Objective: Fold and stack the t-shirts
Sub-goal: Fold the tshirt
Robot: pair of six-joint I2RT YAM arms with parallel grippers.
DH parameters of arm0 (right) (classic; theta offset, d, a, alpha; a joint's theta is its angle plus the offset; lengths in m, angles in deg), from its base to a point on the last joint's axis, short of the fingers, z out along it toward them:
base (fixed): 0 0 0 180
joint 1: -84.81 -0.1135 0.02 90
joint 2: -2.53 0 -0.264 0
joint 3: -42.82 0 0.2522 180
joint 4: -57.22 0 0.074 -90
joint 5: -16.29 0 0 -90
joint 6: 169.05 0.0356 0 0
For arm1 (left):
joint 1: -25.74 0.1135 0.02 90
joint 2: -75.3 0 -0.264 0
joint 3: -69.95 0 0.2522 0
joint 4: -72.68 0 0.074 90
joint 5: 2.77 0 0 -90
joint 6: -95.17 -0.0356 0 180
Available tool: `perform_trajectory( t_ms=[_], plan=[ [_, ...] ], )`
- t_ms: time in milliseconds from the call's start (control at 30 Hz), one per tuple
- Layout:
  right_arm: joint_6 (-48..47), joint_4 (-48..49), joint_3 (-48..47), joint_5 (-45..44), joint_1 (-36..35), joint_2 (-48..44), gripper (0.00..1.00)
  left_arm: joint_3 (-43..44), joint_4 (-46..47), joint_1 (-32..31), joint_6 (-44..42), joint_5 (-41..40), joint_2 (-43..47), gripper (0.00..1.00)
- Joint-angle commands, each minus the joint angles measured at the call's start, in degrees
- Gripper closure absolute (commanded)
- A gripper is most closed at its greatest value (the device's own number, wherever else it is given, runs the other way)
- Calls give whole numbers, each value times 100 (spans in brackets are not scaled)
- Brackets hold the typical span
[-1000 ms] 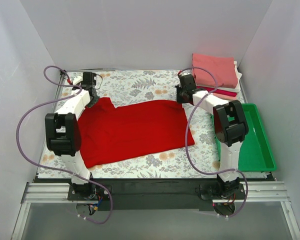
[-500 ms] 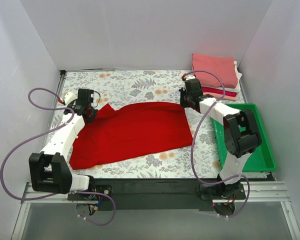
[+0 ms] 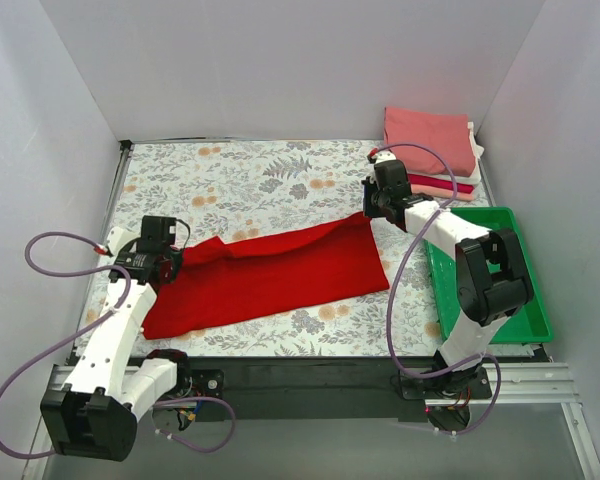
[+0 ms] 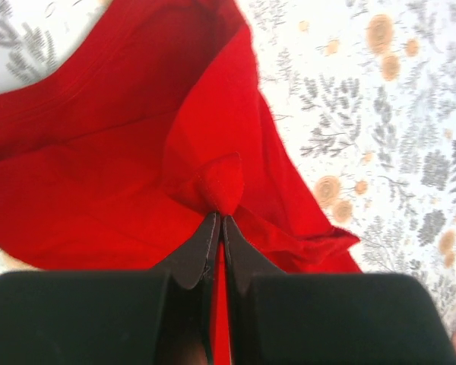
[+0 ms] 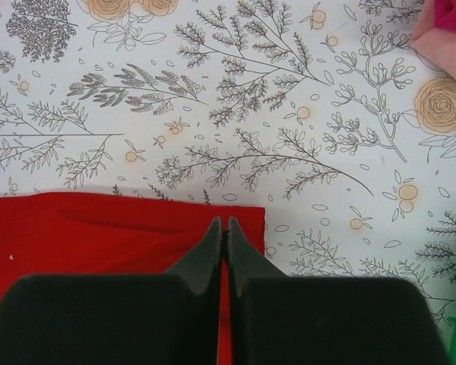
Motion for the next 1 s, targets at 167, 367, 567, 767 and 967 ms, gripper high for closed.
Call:
perform_trajectory(
  t_ms=[167,367,567,767,967],
  plan=[
    [69,181,253,17,-15,-451,99,-293,-762,-35,505,42,698,100],
    [7,155,429,78,-15,-548,99,-610,-1218,-35,926,33,962,100],
    [104,111,860,70,-15,-645,95,-575,-1587,-35,1190,280,1006,88],
    [509,-425,1097,-1090,-15,-1207,43,-223,-2080,-35,1085,517,1586,50],
    [412,-522,1194,-714,-6,-1866,12,-179,-1361,-35,647,779,1815,22]
  ],
)
